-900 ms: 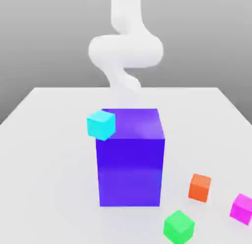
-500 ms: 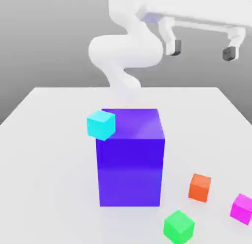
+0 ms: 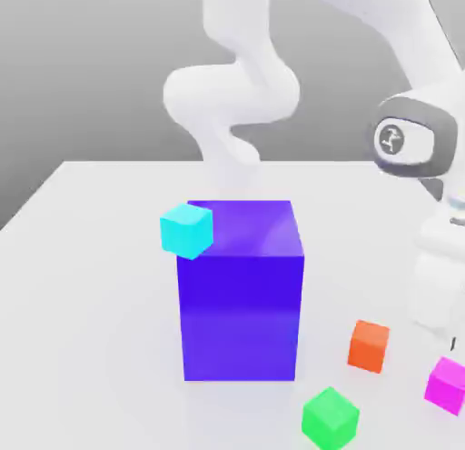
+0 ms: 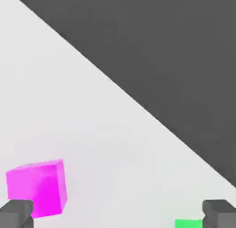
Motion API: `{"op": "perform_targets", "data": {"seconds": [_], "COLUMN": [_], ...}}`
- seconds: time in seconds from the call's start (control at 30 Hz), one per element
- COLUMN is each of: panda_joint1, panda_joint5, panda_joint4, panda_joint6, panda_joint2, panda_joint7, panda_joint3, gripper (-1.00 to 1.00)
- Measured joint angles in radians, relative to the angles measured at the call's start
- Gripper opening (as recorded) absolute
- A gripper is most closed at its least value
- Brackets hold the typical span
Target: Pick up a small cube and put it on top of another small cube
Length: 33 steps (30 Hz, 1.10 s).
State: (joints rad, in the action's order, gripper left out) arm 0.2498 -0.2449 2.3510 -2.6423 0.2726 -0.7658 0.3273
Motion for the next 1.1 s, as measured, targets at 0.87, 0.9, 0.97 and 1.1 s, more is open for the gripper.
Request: {"op": "perform_targets", "data": {"seconds": [0.87, 0.9, 0.97, 1.1], "panda_joint1": [-0.157, -0.18, -0.193, -0.184], "panda_joint5": [0.14, 0.163, 0.16, 0.117], "panda_joint4": [0.08, 0.09, 0.094, 0.09], "panda_joint6": [0.04, 0.044, 0.005, -0.084], "panda_joint2": [-0.088, -0.106, -0.073, 0.021], "panda_joint7": [0.117, 0.135, 0.132, 0.101], "panda_joint3": [-0.091, -0.103, -0.121, -0.147], "gripper": [-1.0, -1.0, -1.0, 1.0]}}
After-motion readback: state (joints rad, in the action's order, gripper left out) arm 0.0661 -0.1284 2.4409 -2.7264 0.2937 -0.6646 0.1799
